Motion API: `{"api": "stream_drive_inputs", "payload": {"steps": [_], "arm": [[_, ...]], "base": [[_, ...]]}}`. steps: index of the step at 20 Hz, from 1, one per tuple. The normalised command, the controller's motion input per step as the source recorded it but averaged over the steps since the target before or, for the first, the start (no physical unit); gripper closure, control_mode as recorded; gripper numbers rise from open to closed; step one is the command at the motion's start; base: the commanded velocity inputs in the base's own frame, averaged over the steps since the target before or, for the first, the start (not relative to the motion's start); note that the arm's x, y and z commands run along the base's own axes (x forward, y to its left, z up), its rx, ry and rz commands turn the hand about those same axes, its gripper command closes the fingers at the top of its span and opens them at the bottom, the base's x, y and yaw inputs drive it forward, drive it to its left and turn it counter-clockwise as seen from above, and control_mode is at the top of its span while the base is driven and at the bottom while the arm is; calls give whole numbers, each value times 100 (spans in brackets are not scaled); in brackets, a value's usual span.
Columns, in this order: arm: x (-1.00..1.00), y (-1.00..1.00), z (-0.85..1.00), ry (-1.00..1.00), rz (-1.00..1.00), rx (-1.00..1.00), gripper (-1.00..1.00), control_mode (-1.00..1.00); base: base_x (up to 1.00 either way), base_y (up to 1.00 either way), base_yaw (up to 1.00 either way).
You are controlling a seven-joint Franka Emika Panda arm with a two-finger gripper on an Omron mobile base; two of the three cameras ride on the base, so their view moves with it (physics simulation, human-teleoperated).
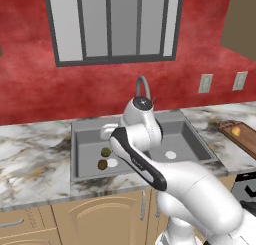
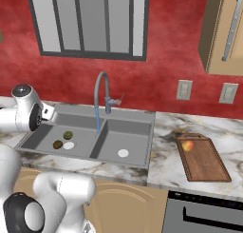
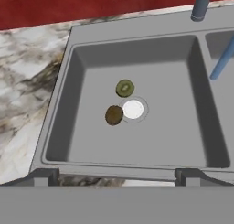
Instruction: Pick the kiwi, mango, kiwi from the sink and place them on the cutting board to airdry. Then turn off the sink faucet.
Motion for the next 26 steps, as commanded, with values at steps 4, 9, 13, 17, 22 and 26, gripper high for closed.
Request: {"api": "stream_drive_inputs", "payload": {"steps": [4,9,13,17,22,26], "arm": [[24,9,-25,3,0,0,-100,-100],[23,7,-29,6,0,0,-100,-100],[24,9,-28,6,0,0,-100,-100],[25,7,-26,6,0,0,-100,-100],[22,4,-21,4,0,0,-100,-100],[16,3,-11,0,0,0,-100,-100]], "base": [[0,0,0],[0,0,0],[0,0,0],[0,0,0],[0,0,0],[0,0,0]]}}
